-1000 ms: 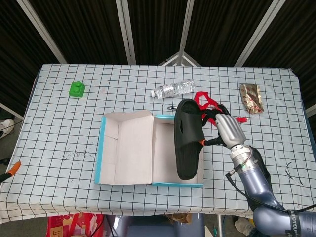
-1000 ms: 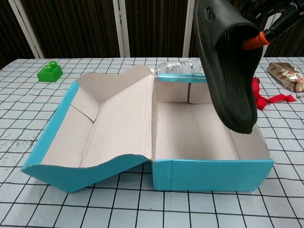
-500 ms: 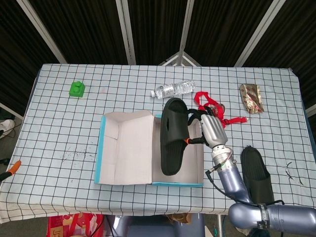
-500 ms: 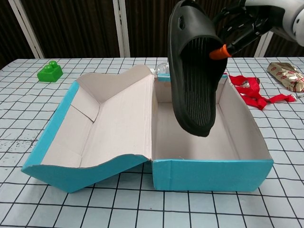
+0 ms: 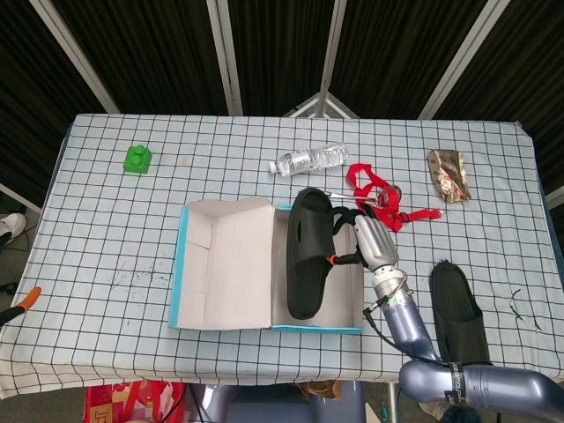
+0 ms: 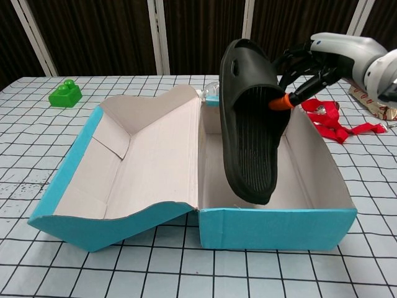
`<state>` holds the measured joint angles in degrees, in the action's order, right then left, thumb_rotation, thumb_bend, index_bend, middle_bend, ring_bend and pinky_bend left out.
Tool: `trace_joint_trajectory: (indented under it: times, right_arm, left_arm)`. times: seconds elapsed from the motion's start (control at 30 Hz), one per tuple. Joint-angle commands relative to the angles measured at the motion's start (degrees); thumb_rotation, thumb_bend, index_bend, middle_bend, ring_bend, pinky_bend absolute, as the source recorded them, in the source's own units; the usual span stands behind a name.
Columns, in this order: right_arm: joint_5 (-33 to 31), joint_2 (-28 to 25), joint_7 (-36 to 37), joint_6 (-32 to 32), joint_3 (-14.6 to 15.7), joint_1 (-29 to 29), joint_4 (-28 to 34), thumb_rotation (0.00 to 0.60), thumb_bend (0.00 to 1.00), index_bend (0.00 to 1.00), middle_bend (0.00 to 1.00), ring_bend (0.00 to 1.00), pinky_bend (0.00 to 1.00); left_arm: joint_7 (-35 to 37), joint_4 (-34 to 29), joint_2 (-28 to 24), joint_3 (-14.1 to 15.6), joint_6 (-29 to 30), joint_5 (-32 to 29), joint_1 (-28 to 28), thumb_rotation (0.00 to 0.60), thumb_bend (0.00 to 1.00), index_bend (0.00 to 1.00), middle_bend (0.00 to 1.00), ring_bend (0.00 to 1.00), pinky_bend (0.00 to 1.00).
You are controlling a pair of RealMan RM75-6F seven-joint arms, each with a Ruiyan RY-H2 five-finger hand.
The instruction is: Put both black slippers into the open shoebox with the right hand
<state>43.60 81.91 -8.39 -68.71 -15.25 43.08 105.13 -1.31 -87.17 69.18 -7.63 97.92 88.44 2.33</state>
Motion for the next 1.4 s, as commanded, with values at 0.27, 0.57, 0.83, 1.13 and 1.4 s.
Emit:
trace_joint_trajectory:
  times: [0.27,0.57,0.83,1.13,1.4]
  right_arm:
    - [3.0,1.7,0.9,2.0,1.1,-1.4,-0.1,0.6,0.42,0.59,0.49,0.25,0.06]
    - [3.8,4.0,-0.2,3.0,1.7,-1.7,-3.1,0.6,0.42,0.59,0.49,0.25,0.06]
    - [3.9,5.3,0.3,4.7,1.2,-2.0,-5.9,0.6,0.42,0.59,0.49,0.25,0.06]
    - [3.8,6.3,-0.1,6.6,1.4,-2.1,-7.5,0.6,0.42,0.6,0.49,0.25,0.06]
    - [3.6,6.7,-1.2,8.6,1.9,-2.0,-8.3,0.6,0.42,0.6,0.49,0.25,0.06]
  left_arm:
    - [-0.4,0.1,0.2,0.2,-0.2,0.2,0.2,0.6,0.07,0.13,0.0,0.0,0.1]
    - [-0.1,0.0,0.0,0.1,0.0,0.1,0.1,0.6,0.07,0.14,0.0,0.0,0.1]
    - [-0.4,0.2,0.1,0.0,-0.1,-0.1,0.1,0.6,0.07,0.14,0.0,0.0,0.1]
    - [-0.7,0.3,0.3,0.0,-0.1,-0.1,0.2,0.6,0.07,0.14,0.0,0.0,0.1]
    - [-0.6,0.3,0.3,0.0,-0.1,-0.3,0.2,0.6,0.07,0.14,0.0,0.0,0.1]
